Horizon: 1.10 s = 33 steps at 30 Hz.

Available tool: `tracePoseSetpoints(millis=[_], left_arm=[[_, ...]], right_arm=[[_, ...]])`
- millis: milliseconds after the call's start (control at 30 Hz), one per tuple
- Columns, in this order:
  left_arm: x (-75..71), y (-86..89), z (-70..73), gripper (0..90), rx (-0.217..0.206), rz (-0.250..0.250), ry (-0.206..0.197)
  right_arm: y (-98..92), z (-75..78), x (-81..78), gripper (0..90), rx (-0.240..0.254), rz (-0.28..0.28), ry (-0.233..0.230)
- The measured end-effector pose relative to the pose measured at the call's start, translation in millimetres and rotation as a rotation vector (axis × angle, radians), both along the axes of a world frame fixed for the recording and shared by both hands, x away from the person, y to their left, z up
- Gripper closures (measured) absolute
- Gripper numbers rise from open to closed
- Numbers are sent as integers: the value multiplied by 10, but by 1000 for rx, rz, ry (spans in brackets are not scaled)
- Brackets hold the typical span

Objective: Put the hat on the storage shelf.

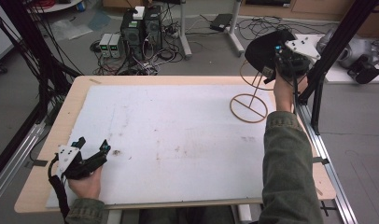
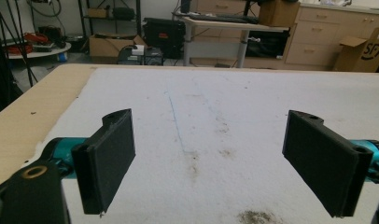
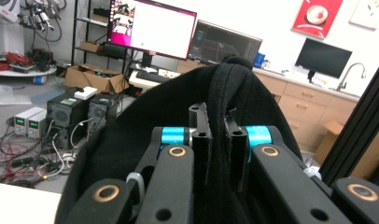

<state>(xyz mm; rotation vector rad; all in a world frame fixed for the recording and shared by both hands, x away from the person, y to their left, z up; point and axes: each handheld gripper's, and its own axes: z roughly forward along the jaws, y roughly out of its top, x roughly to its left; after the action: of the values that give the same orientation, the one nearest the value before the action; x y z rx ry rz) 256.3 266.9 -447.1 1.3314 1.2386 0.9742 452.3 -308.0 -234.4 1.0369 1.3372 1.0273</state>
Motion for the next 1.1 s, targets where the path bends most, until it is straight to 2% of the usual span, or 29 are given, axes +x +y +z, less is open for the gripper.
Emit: tracePoseSetpoints(millis=[33,100,133,233,333,500,867,1100], left_arm=[[2,-1,-1,172,-1,0,0],[4,-4,0,172,-1,0,-1],[6,-5,0,172,0,1,0],[13,-10,-2,172,-2,-1,0],[16,-16,-2,172,-3,-1,-2],[19,-17,-2,172,-1,-3,-2],[20,-18,-1,172,-5,-4,-1],[22,-20,0,172,-2,-6,-1]], right_arm=[[-23,-45,13,852,22,-1,18],[-28,-61,18,851,35,0,24],[-51,-85,18,850,57,17,12],[-58,-112,20,845,82,32,13],[-63,-157,20,833,92,44,17],[-61,-184,24,820,99,60,24],[6,-226,21,767,101,90,76],[-18,-291,-24,759,109,86,71]])
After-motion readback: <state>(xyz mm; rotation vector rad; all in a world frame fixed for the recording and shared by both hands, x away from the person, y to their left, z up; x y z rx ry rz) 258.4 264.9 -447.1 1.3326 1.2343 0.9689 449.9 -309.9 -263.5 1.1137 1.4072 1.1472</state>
